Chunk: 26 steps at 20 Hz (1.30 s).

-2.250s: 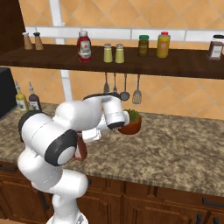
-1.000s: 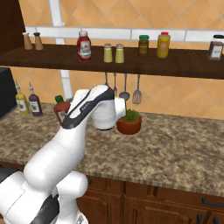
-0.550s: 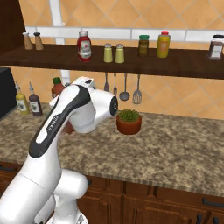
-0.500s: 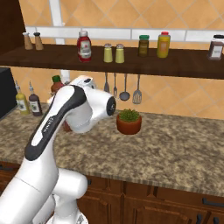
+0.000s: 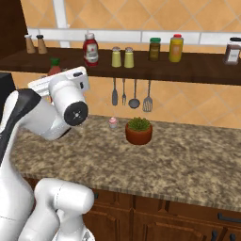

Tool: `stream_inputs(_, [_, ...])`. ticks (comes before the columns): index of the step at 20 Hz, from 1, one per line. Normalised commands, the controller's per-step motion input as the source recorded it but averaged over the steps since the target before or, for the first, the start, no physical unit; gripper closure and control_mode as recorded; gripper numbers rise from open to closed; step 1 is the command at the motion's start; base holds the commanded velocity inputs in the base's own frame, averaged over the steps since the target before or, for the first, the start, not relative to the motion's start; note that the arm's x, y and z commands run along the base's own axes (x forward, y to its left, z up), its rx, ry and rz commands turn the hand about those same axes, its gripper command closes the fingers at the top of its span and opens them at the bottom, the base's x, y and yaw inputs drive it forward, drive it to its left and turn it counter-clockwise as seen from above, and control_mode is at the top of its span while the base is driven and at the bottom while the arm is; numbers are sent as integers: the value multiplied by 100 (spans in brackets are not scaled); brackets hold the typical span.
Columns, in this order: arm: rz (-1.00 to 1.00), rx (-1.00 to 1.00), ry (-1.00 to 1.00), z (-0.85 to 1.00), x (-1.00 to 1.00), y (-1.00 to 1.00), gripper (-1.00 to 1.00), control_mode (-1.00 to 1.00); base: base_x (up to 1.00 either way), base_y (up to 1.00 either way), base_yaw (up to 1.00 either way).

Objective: Put the shaker and condiment bottle from the counter next to their counterparts in the cabinet.

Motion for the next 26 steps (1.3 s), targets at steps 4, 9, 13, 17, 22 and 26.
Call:
stream_inputs(4, [-36,8,0,89,-16,0,100,-100,0,0,0])
stream_inputs(9, [-33,3,0,98,-6,0,100,-100,0,0,0])
stream_inputs(13, [-28,0,0,100,0,0,100,-100,0,0,0])
stream_inputs(17, [-16,0,5,69,22,1,100,-100,0,0,0])
stream_inputs(22, [-2,0,4,3,11,1,100,-100,0,0,0])
stream_inputs(26, [0,3,0,0,9,0,100,-100,0,0,0])
